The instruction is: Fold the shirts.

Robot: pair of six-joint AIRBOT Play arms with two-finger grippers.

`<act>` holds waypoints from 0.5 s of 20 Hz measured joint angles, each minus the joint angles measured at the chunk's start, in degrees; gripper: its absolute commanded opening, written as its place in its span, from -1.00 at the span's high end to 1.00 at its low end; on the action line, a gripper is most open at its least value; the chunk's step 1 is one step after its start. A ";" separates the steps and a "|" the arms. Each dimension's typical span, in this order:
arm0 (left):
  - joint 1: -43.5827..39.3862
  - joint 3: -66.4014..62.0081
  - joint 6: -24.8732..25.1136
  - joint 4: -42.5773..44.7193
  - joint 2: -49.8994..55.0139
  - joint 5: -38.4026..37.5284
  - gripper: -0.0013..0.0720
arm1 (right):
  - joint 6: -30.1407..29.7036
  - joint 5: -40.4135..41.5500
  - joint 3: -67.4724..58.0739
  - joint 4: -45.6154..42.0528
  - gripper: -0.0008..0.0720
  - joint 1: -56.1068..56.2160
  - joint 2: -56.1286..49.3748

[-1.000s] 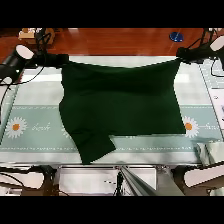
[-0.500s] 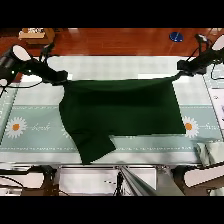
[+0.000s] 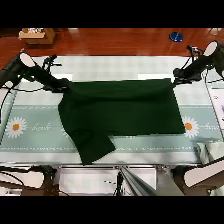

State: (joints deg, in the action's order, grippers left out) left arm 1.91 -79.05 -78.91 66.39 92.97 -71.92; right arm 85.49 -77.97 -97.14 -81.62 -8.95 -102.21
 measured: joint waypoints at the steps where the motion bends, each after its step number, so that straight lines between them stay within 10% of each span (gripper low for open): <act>1: 0.66 -0.59 -0.02 -0.20 0.00 -1.60 -0.63 | -1.57 -1.44 0.00 -0.50 -0.07 -0.31 0.52; 10: 13.29 22.80 2.51 -1.60 -24.09 -9.05 -0.52 | -6.32 -9.70 12.44 0.72 -0.10 -12.81 18.14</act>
State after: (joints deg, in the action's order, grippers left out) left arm 15.20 -56.25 -76.40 64.79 68.88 -80.97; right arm 79.18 -87.68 -84.71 -80.90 -21.76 -84.07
